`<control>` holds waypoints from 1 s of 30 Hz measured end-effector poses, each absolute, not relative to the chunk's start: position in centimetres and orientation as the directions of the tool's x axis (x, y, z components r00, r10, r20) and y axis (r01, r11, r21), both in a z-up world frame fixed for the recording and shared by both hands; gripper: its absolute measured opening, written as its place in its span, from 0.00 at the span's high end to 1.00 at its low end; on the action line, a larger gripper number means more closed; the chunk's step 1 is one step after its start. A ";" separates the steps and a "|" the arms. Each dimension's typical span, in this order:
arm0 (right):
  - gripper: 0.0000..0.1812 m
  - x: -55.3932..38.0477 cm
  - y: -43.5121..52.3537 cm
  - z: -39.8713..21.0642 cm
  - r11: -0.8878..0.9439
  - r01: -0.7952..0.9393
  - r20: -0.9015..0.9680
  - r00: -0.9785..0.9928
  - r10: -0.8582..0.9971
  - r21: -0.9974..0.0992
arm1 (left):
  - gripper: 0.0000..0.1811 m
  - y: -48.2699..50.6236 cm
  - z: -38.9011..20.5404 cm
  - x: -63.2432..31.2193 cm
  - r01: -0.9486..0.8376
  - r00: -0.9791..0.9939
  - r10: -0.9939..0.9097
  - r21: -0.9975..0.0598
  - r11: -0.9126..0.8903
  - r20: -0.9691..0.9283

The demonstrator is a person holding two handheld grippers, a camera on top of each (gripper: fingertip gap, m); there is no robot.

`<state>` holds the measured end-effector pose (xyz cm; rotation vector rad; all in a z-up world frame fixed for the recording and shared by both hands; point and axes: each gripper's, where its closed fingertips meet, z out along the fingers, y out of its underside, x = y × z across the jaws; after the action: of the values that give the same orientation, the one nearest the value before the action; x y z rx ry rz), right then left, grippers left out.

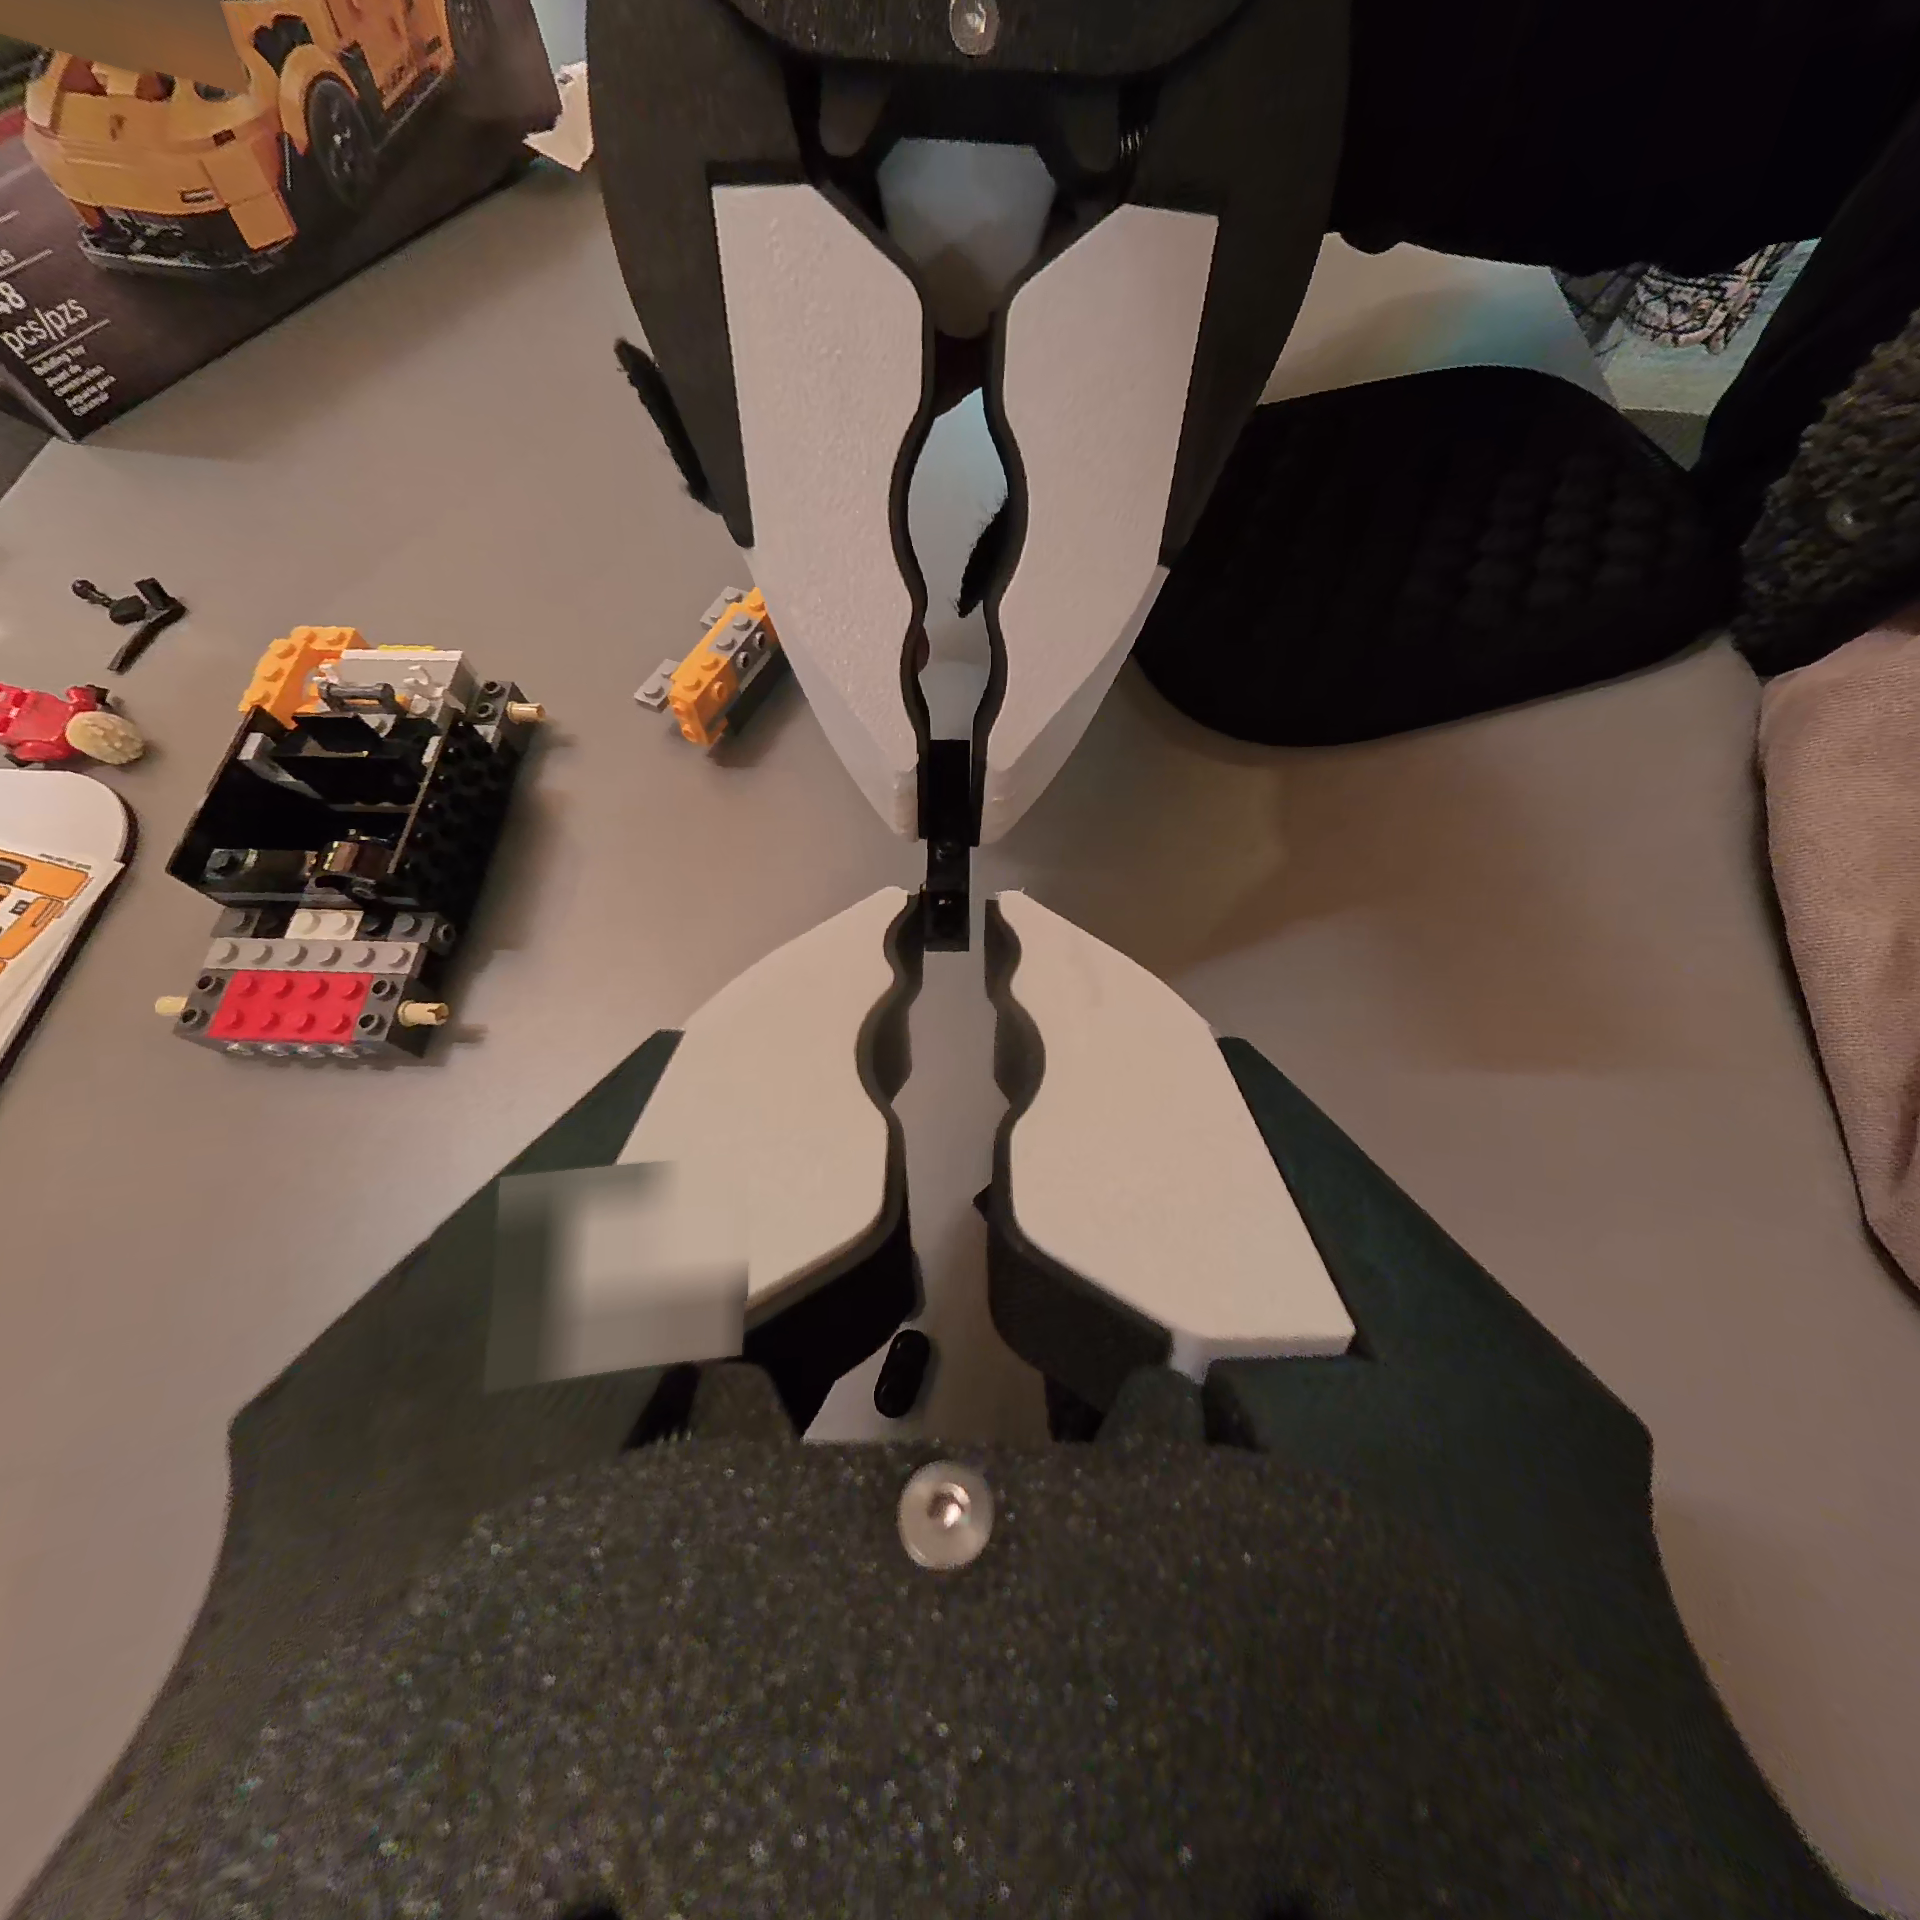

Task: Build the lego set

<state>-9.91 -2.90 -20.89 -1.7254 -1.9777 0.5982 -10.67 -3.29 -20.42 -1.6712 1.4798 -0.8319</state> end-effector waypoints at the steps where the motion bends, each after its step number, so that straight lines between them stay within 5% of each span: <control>1: 0.96 -9.9 -2.9 -20.9 0.124 0.798 0.048 -0.119 0.992 -0.590 | 0.94 -3.3 -20.4 -10.7 -0.513 0.123 -0.992 -0.857 -0.059 -0.006; 30: 0.96 -10.1 -2.9 -20.5 0.169 0.797 0.104 -0.133 0.986 -0.580 | 0.96 -3.2 -19.9 -10.7 -0.460 0.152 -0.988 -0.885 -0.072 0.002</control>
<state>-10.13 -2.87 -20.46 -1.6805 -1.9889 0.5416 -10.71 -3.19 -19.94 -1.6510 1.4151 -0.8560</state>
